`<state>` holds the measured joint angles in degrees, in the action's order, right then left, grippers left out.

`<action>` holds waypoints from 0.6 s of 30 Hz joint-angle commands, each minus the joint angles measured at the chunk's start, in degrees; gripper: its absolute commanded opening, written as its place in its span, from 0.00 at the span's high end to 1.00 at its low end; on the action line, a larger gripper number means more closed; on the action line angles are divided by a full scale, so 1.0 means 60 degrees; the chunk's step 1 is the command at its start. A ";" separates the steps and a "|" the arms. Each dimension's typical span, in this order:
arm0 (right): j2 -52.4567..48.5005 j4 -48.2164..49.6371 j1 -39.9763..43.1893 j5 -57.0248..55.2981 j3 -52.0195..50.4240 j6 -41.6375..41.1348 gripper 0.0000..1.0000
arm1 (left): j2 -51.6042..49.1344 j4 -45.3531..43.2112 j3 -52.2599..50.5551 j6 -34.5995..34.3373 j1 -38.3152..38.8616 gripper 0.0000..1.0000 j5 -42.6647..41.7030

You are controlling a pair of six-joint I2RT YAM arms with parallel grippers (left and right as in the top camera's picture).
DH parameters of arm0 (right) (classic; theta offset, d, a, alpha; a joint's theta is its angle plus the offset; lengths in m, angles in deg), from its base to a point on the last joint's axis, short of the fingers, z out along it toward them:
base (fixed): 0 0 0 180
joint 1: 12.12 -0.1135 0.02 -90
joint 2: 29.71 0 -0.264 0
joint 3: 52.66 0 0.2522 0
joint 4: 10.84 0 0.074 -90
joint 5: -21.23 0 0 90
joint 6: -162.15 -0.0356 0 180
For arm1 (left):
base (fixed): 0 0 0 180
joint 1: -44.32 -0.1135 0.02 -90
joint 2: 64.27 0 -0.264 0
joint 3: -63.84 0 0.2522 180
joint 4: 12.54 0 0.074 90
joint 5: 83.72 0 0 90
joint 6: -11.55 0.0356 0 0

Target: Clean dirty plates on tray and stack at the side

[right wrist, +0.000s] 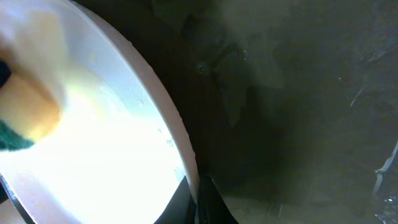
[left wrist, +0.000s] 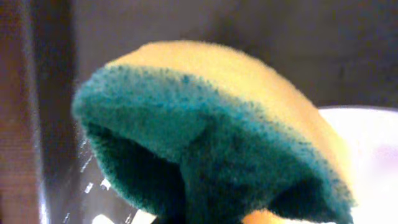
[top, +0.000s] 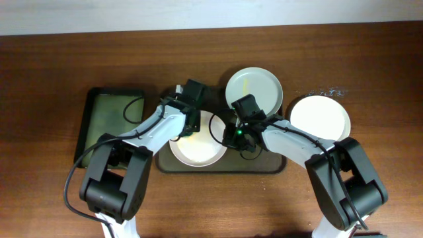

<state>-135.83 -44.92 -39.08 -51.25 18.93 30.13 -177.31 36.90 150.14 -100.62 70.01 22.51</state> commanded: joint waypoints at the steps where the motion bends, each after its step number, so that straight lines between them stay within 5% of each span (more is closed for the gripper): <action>1: -0.0189 -0.0215 0.0069 -0.0419 -0.0091 -0.0076 0.96 | -0.0266 0.1067 -0.0062 -0.0386 -0.0306 1.00 0.0222; 6: -0.0189 -0.0219 0.0069 -0.0415 -0.0091 -0.0080 0.96 | -0.0266 0.2004 -0.0062 0.2146 -0.0306 1.00 -0.5023; 9: -0.0189 -0.0219 0.0069 -0.0415 -0.0091 -0.0080 0.96 | -0.0266 0.2095 -0.0062 0.2546 -0.0306 1.00 -0.6801; 13: -0.0189 -0.0219 0.0069 -0.0415 -0.0091 -0.0076 0.96 | -0.0266 0.1402 -0.0062 0.2524 -0.0306 1.00 -0.6859; 18: -0.0189 -0.0219 0.0069 -0.0415 -0.0091 -0.0080 0.96 | -0.0266 -0.0058 -0.0062 0.1661 -0.0306 1.00 -0.5206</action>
<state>-135.61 -45.95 -38.97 -51.34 18.93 30.35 -177.55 41.12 150.33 -88.10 68.15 -12.33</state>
